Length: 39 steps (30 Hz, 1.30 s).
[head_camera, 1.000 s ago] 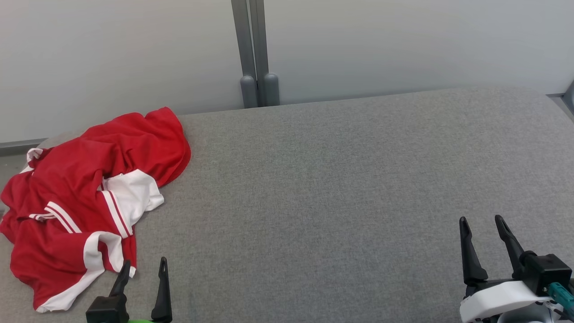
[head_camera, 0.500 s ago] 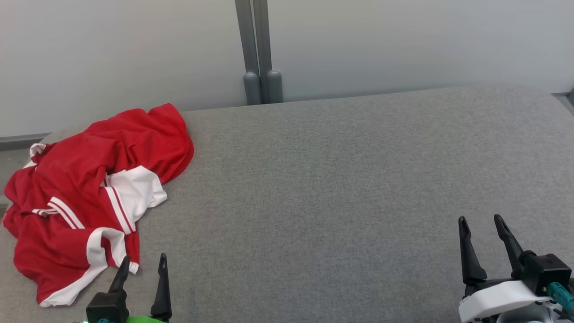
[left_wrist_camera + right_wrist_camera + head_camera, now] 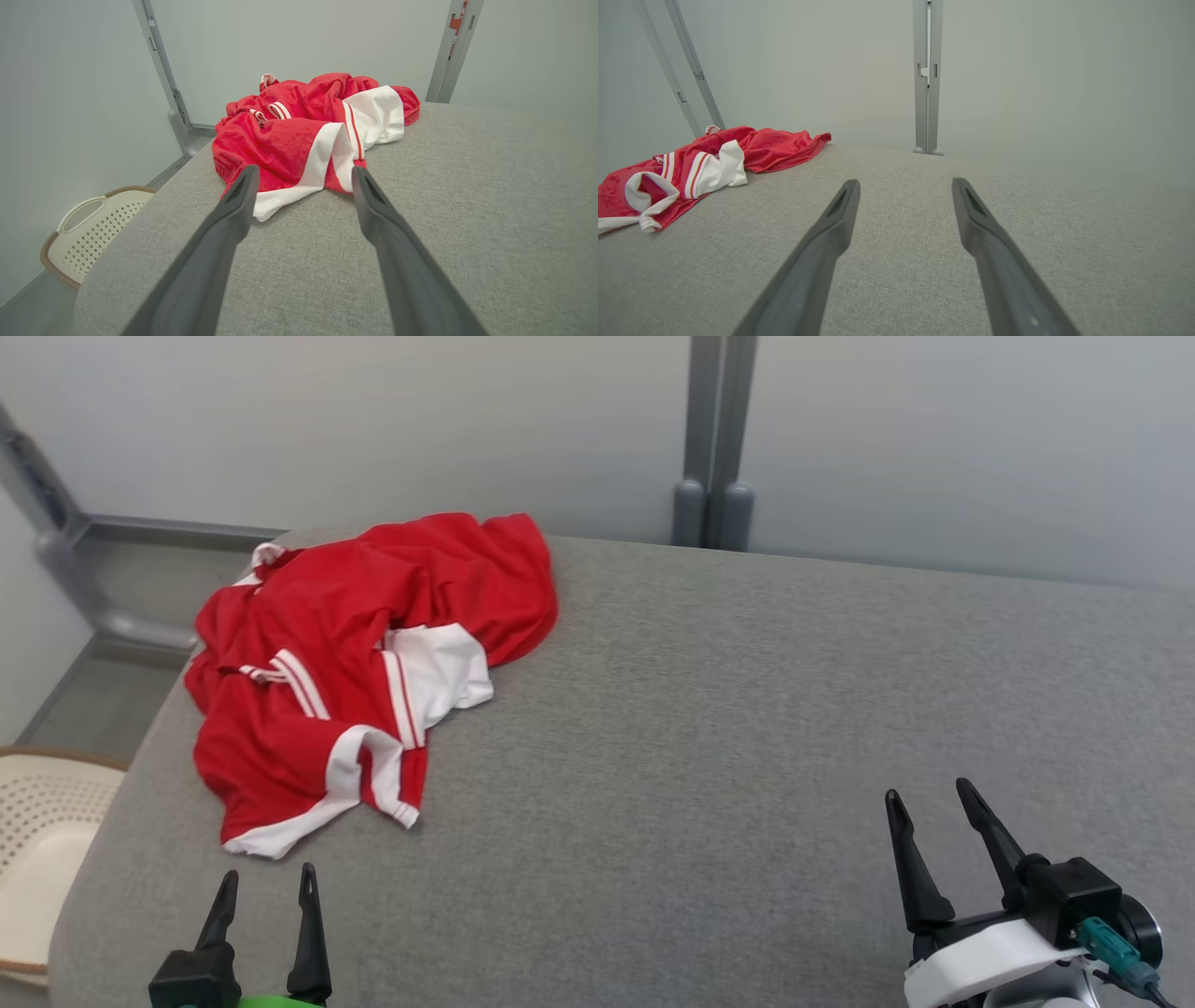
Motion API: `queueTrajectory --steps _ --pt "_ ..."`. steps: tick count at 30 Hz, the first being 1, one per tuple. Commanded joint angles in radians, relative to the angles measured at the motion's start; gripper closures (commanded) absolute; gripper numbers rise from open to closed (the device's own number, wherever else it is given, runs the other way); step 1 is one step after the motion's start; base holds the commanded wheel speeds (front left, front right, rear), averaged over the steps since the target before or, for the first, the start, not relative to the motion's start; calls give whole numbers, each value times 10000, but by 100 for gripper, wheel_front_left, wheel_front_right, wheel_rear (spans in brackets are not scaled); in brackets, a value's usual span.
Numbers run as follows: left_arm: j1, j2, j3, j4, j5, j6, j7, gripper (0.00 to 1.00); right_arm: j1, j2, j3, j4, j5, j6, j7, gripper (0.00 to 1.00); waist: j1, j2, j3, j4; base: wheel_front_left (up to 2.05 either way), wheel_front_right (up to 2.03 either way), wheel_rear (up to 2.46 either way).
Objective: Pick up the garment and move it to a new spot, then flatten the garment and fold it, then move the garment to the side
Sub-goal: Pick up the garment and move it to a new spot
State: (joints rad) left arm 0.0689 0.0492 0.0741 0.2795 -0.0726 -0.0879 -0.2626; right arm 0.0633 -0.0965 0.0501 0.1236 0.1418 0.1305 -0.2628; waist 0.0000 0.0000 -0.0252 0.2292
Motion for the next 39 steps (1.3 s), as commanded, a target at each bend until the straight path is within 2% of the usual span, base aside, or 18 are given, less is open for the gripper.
queueTrajectory --steps 1,7,11,15,20,24,31,39 --pt "77 28 79 -70 -19 18 -35 0 -131 -72 61 13 102 4 -31 0 0 0 -13 1395 0 0 0" --pt "49 25 191 -241 -115 6 -35 0 -239 -171 296 -6 137 4 -31 0 0 0 180 1693 0 0 0" --pt "-381 15 -112 -250 -312 -86 -36 0 -362 -265 468 -156 103 4 -31 0 0 0 586 1500 0 0 0" --pt "-1410 16 -681 44 -567 -212 -33 0 -786 -516 631 -365 80 4 -31 0 0 0 1480 1182 0 0 0" --pt "-4154 36 -1775 1248 -830 -384 15 0 -1796 -1067 941 -694 -34 4 -31 0 0 0 3266 670 0 0 0" --pt "-6666 93 -2601 2479 -1366 -427 640 0 -2725 -1433 1339 -936 -91 4 -31 0 0 0 4733 217 0 0 0" --pt "-9966 964 -3607 4742 -2242 -414 2219 0 -4030 -1595 2086 -1311 -106 3 -31 0 0 0 6370 -804 0 0 0" --pt "-11624 2146 -4010 7060 -2677 -373 3863 0 -4498 -1125 2527 -1592 -5 3 -31 0 0 0 6809 -1743 0 0 0"
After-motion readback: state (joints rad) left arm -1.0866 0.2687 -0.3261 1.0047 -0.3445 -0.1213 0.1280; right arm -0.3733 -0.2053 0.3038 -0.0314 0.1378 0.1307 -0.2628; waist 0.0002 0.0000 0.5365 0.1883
